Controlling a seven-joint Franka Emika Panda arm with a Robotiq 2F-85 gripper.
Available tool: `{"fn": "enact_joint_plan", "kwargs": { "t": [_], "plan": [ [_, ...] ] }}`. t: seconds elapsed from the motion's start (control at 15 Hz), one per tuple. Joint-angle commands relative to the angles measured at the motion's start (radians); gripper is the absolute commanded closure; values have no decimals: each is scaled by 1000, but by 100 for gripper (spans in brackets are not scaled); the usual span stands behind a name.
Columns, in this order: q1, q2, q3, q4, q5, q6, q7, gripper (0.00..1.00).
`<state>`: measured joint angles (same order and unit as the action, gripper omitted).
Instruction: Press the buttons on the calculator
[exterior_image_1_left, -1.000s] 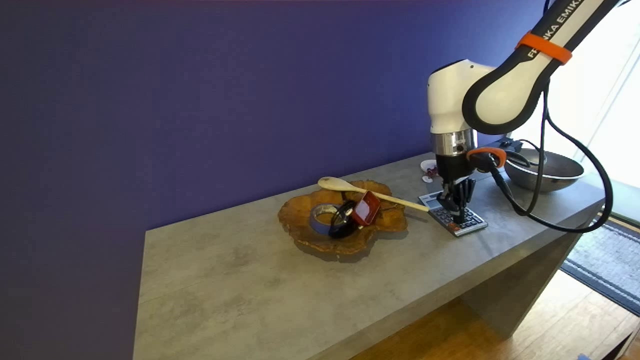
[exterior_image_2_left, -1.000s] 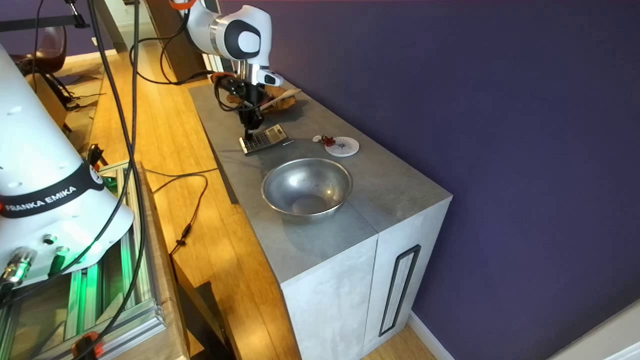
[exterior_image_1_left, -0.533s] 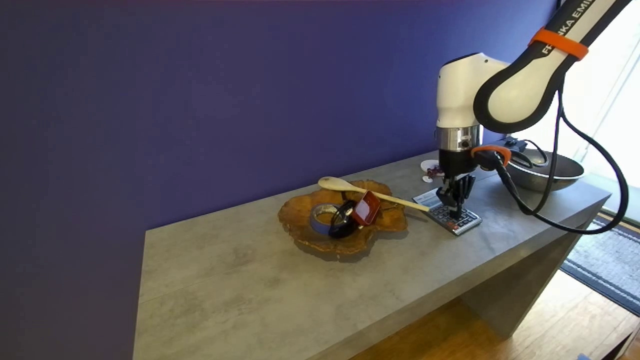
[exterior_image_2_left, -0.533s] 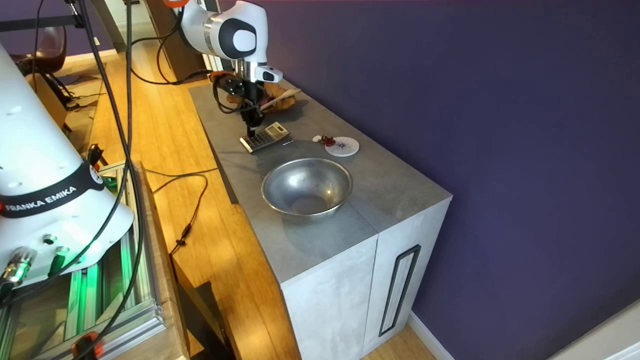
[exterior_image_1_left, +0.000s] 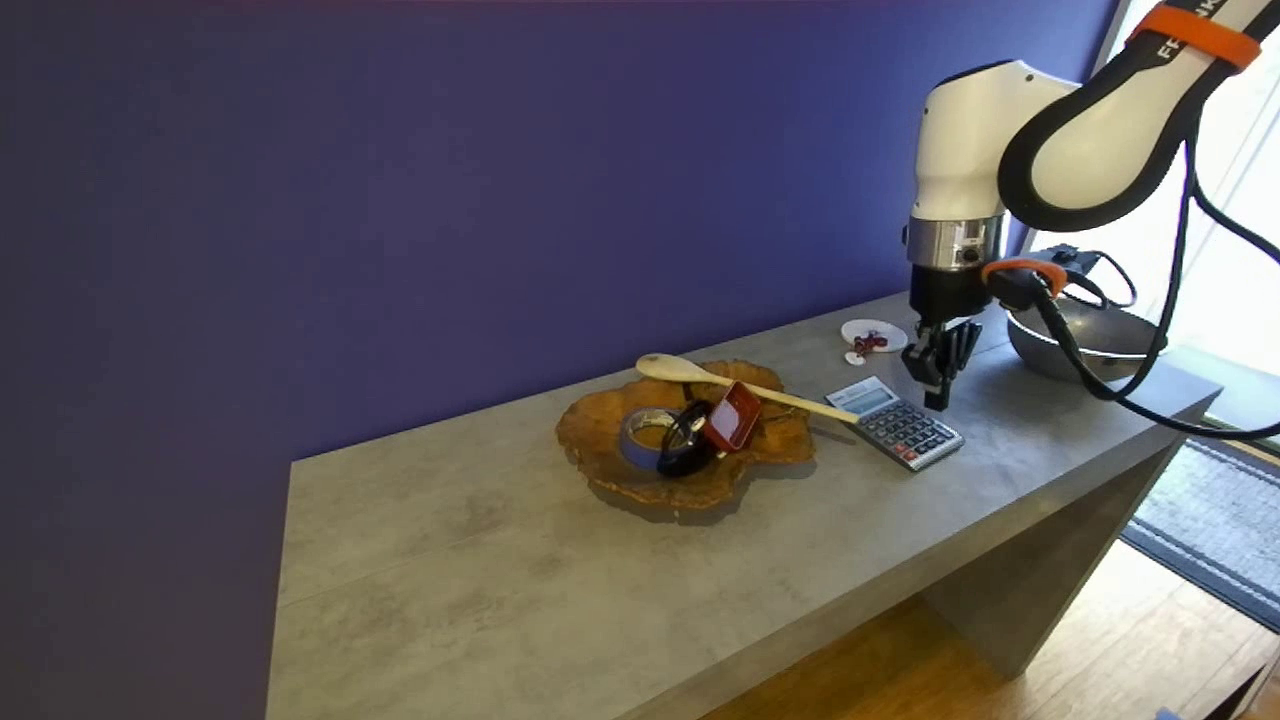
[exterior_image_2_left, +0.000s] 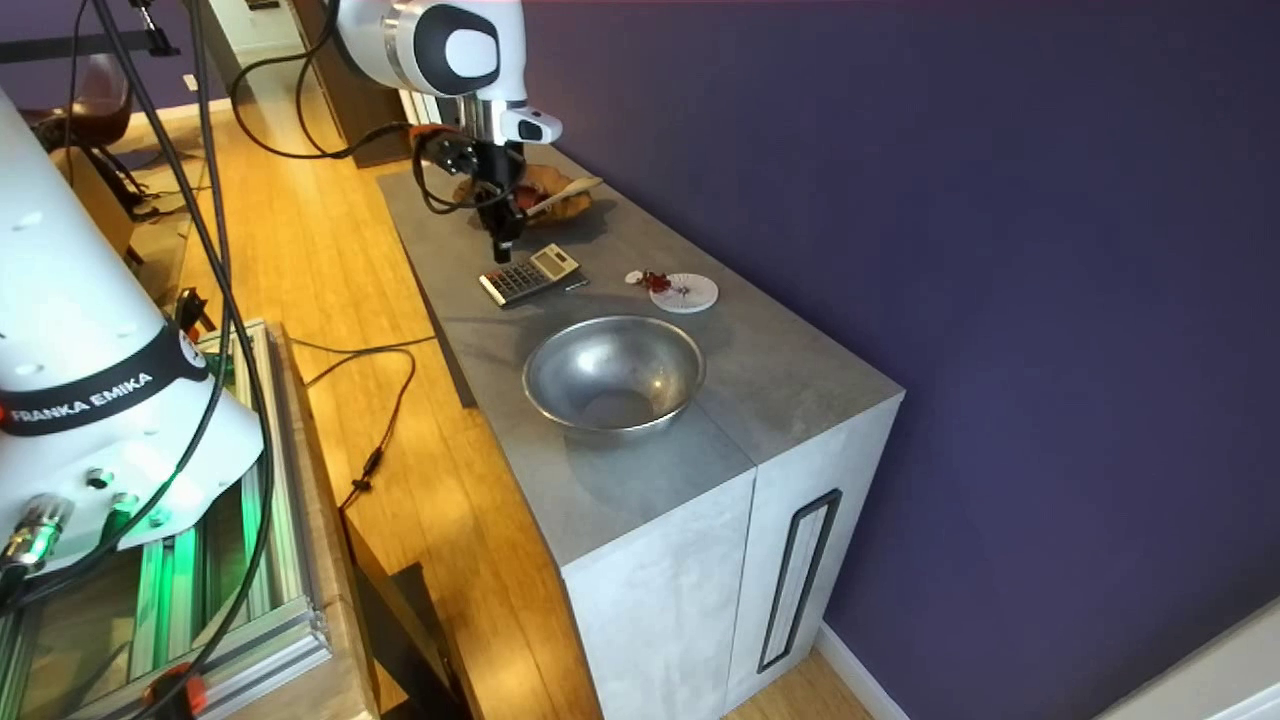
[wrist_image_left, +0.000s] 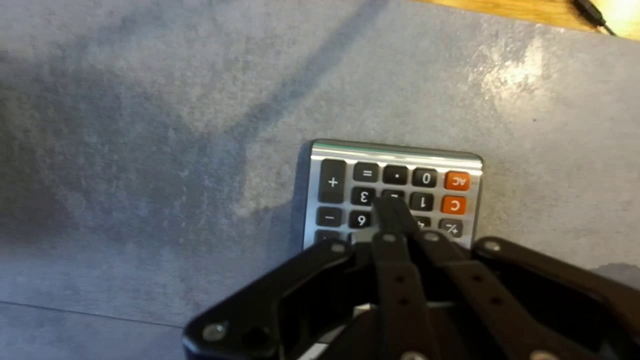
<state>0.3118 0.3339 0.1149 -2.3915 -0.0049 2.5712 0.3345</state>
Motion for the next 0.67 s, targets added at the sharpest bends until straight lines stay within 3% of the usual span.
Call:
{"fn": "enact_joint_plan", "kwargs": {
  "t": [0.0, 0.6],
  "plan": [
    [-28, -51, 1, -77, -11, 26, -30, 100],
    [-61, 3, 14, -132, 18, 217, -84, 100]
  ]
}}
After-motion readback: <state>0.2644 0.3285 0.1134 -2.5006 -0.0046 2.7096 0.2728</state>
